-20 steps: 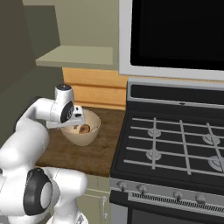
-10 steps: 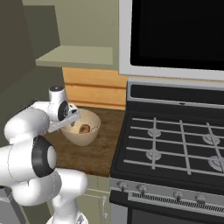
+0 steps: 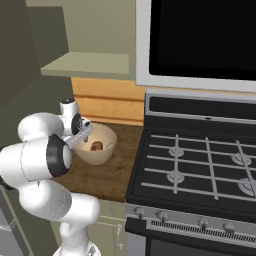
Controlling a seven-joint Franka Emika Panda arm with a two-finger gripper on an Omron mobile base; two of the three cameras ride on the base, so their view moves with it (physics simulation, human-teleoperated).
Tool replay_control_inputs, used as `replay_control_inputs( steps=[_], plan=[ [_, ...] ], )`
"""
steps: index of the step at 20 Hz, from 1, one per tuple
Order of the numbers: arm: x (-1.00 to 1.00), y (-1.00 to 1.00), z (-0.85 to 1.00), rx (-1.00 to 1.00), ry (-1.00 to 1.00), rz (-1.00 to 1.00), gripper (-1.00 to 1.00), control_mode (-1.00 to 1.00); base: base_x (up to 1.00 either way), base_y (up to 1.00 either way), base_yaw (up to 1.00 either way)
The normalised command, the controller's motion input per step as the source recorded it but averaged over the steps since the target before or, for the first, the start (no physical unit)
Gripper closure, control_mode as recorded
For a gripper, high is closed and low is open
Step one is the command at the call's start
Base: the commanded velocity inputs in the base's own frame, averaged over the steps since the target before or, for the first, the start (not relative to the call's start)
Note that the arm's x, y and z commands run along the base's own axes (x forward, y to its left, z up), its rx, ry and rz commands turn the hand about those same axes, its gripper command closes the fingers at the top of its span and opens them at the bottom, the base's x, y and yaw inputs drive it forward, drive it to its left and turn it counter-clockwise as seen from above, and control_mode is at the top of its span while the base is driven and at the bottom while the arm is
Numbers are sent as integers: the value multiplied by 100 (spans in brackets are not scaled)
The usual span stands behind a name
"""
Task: Open the cabinet, pick up the bread from the cabinet and place it in the basket. Then move the basket to the dining counter.
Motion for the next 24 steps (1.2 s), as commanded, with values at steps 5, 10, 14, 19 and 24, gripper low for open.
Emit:
replay_control_inputs(
  steps=[5, 10, 14, 19, 24],
  plan=[
    [-7, -21, -50, -7, 0, 13, -100, -100, 0, 0, 0],
    [-32, -29, -41, -4, 0, 6, -100, -100, 0, 0, 0],
    [-16, -13, -20, 0, 0, 1, -100, -100, 0, 0, 0],
    [0, -8, -18, 0, -1, 0, -100, -100, 0, 0, 0],
    [-11, -2, 1, 0, -1, 0, -100, -100, 0, 0, 0]
  ],
)
